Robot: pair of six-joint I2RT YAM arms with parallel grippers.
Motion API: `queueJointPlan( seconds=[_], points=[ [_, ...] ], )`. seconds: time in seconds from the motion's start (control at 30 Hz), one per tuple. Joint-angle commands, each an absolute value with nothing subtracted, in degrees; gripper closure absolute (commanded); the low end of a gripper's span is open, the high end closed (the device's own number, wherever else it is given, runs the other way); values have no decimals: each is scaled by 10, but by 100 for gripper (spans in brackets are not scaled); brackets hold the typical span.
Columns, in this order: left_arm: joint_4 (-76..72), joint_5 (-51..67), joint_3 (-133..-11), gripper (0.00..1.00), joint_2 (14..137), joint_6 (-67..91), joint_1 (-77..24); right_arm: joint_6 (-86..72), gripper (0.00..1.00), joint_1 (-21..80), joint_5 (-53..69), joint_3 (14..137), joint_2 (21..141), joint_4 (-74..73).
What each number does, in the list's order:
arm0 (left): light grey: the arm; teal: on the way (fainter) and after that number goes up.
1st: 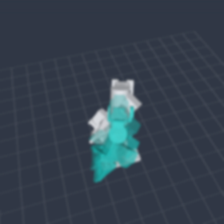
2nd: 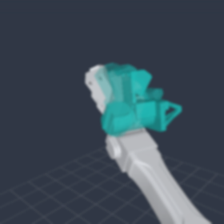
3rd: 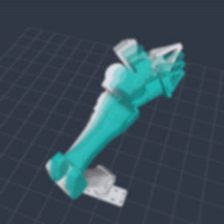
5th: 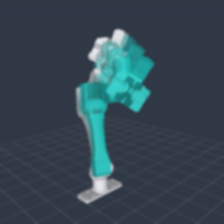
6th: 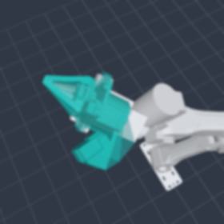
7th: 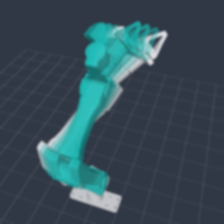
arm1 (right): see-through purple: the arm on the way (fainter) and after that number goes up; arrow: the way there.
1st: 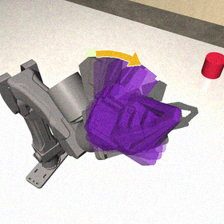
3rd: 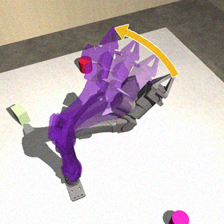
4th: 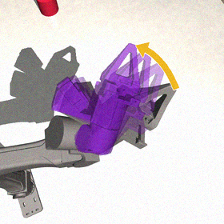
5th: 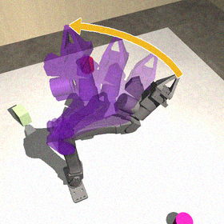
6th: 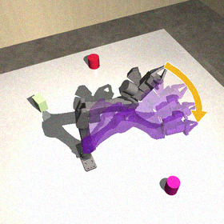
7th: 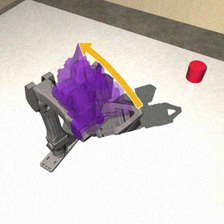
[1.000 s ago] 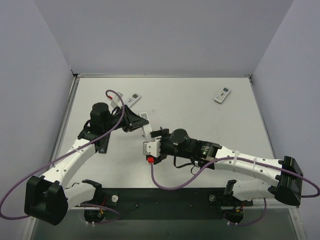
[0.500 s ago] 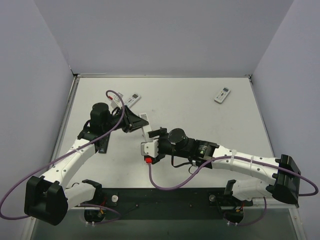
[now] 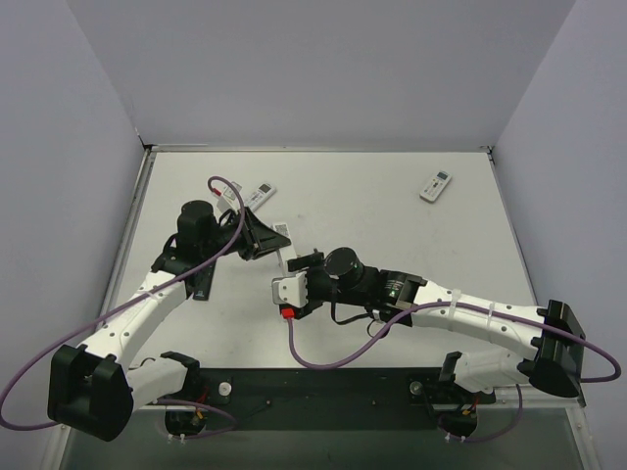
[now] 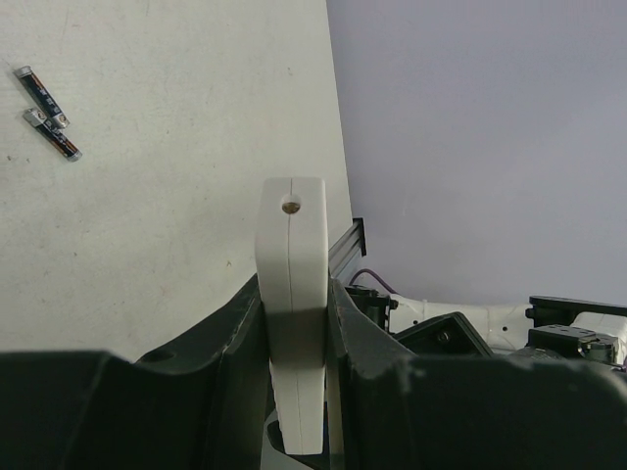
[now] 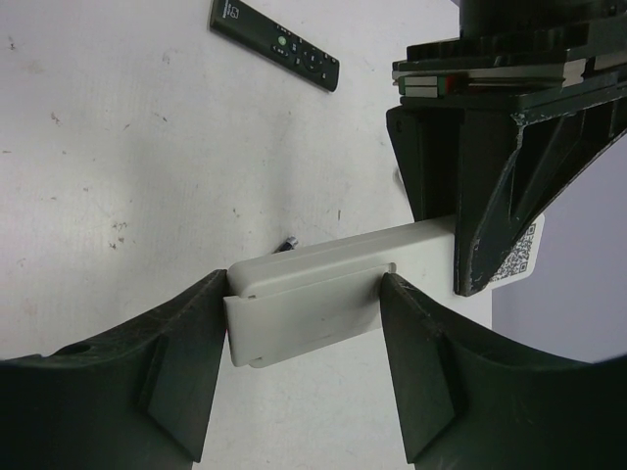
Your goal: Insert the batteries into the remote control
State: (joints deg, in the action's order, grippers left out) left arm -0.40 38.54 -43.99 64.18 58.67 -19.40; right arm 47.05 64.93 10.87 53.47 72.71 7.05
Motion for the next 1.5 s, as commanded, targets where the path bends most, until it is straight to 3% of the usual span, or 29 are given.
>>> queueJointPlan(
  seconds=[0.0,0.4,0.6,0.8,1.3,1.47],
  points=[
    [-66,432,-486,100,628,615,-199,454,45,650,134,526,745,14],
    [-83,409,-456,100,628,623,-196,427,47,651,140,511,732,8],
    [-105,378,-425,100,624,648,-195,419,34,652,132,517,730,27],
    [-141,336,-384,100,620,677,-192,392,28,652,128,527,716,43],
    [-236,249,-302,100,591,693,-192,172,19,650,83,561,645,42],
    [-268,222,-279,100,579,703,-193,27,19,642,11,636,660,-55]
  ],
)
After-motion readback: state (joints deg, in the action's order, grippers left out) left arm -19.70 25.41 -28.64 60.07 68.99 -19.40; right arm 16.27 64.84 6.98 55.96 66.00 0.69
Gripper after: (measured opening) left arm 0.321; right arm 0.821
